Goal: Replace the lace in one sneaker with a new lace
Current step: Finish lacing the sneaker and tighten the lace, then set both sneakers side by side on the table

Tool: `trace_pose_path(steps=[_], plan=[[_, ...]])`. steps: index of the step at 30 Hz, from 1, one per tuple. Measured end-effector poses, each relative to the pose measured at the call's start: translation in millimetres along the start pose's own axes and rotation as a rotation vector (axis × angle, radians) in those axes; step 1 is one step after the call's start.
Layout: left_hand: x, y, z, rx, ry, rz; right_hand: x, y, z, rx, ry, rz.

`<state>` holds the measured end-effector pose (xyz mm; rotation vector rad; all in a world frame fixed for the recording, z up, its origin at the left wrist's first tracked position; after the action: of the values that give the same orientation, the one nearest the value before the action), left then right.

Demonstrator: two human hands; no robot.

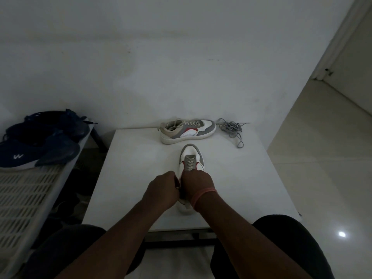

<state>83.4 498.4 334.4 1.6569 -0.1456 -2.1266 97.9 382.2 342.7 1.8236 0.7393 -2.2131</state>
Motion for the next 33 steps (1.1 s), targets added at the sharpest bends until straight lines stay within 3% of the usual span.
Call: trace_pose_path(steps=[5,13,16,19,23,25,29,33], plan=[[15,-5,-9,-0.155,-0.006,0.104,-7,2,7,-0.031,-0.19,-0.258],[44,-4,-26,-0.353,-0.126,0.189,-14,22,26,-0.039,-0.071,-0.243],[50,-9,-33,-0.377,-0.113,0.311,0,18,17,0.011,0.009,-0.213],[51,-15,-40,-0.392,-0.211,0.44,2,12,7,-0.007,0.111,-0.181],[17,-2,-30,-0.427,-0.287,0.754,-4,27,8,0.18,0.163,-0.111],[4,4,-29,-0.391,-0.3,0.849,-2,37,9,0.34,0.119,-0.345],[-11,19,-45,-0.306,-0.271,0.789,4,54,-1,0.417,-0.011,-0.591],[-23,33,-90,-0.128,-0.124,0.404,15,60,-12,0.435,0.032,-0.514]])
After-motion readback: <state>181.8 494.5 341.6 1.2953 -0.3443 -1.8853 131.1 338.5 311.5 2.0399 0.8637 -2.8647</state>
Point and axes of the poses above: each hand's wrist, its own z-axis away from the middle knuckle, its own x-axis out of the palm, y = z × x, the point moved 1 cm from there along -z, towards the middle knuckle, and after that the axes turned 13 degrees about -x, right-handed, at the moved point
